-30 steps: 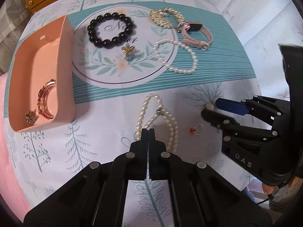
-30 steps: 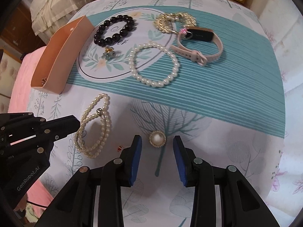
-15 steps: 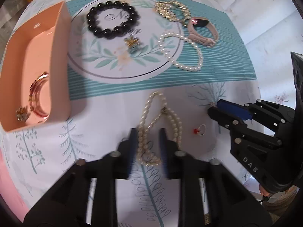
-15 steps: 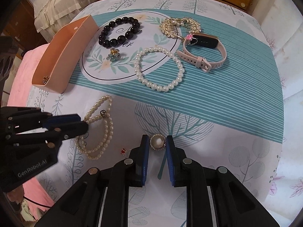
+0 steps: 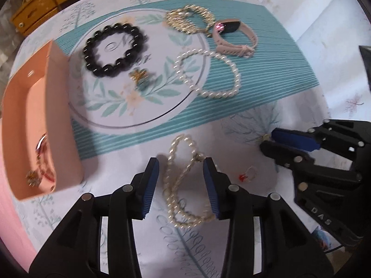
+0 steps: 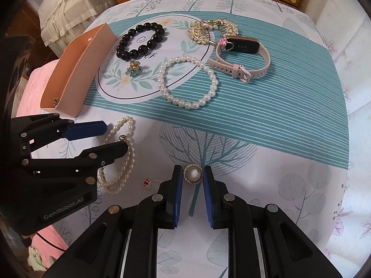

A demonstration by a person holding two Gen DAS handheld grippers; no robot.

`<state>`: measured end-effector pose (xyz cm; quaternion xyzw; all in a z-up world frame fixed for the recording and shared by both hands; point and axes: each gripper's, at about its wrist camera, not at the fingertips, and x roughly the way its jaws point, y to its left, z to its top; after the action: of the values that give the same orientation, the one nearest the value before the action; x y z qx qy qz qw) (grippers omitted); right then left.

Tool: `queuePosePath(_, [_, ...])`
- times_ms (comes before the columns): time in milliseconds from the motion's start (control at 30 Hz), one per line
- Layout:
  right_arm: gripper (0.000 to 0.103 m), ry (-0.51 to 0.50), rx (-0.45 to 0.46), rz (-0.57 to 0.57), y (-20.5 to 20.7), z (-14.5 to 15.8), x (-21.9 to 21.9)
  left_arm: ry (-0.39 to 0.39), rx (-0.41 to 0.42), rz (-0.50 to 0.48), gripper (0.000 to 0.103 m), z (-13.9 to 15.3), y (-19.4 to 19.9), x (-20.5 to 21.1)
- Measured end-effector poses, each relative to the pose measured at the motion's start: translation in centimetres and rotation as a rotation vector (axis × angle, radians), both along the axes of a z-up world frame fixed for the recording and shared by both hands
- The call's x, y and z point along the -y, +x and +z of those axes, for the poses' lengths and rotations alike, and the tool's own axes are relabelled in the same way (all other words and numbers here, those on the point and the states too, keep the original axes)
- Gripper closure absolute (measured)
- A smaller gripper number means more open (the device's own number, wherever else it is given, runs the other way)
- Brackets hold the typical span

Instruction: Organize jewelry

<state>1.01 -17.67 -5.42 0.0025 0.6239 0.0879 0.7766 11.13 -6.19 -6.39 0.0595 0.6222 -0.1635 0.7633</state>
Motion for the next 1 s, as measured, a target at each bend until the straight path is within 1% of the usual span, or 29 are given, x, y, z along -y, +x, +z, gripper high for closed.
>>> queuePosePath(67, [0.085,0.008,-0.004,-0.006,0.1,-0.1,0.1,-0.014,0.009,-0.013,0.071,0.2,0.1,0.1])
queuePosePath(100, [0.085,0.014,-0.008,-0.009,0.1,-0.2,0.2,-0.032,0.007,-0.019,0.082,0.3,0.1,0.2])
queuePosePath(133, [0.085,0.016,-0.007,-0.011,0.1,-0.2,0.1,-0.053,-0.005,-0.02,0.098,0.3,0.3,0.4])
queuePosePath(167, [0.085,0.018,-0.007,-0.013,0.1,-0.2,0.2,-0.069,-0.023,-0.015,0.098,0.4,0.4,0.5])
queuePosePath(233, [0.085,0.027,-0.007,-0.02,0.1,-0.2,0.4,-0.055,-0.014,-0.015,0.099,0.8,0.4,0.7])
queuePosePath(300, [0.085,0.03,-0.007,-0.025,0.1,-0.2,0.6,-0.048,0.001,-0.005,0.103,1.3,0.5,0.9])
queuePosePath(333, [0.085,0.031,-0.007,-0.027,0.0,-0.2,0.6,-0.055,-0.005,0.005,0.103,1.6,0.6,0.8])
queuePosePath(400, [0.085,0.034,-0.007,-0.031,-0.1,-0.2,0.8,-0.061,0.0,0.026,0.103,1.4,0.2,-0.4])
queuePosePath(533, [0.085,0.037,-0.001,-0.037,-0.4,0.1,1.2,-0.077,0.012,0.057,0.103,2.7,0.2,-2.0])
queuePosePath(633, [0.085,0.036,0.009,-0.039,-0.5,0.5,1.2,-0.104,-0.013,0.043,0.103,3.5,0.0,-2.7])
queuePosePath(767, [0.085,0.04,0.018,-0.037,-0.6,0.8,1.1,-0.1,-0.05,0.071,0.103,3.6,-0.1,-3.3])
queuePosePath(800, [0.085,0.042,0.018,-0.035,-0.6,0.9,1.1,-0.107,-0.063,0.077,0.102,3.2,0.3,-3.1])
queuePosePath(867, [0.085,0.044,0.018,-0.032,-0.8,1.0,1.1,-0.121,-0.078,0.08,0.089,2.8,0.0,-3.4])
queuePosePath(900, [0.085,0.042,0.019,-0.031,-0.9,1.0,1.1,-0.129,-0.079,0.079,0.071,2.8,0.0,-3.4])
queuePosePath(933, [0.085,0.041,0.02,-0.031,-1.0,1.1,1.1,-0.137,-0.076,0.084,0.057,3.0,0.0,-3.4])
queuePosePath(1000, [0.085,0.04,0.022,-0.033,-1.0,1.1,1.2,-0.137,-0.057,0.096,0.056,3.4,0.0,-3.4])
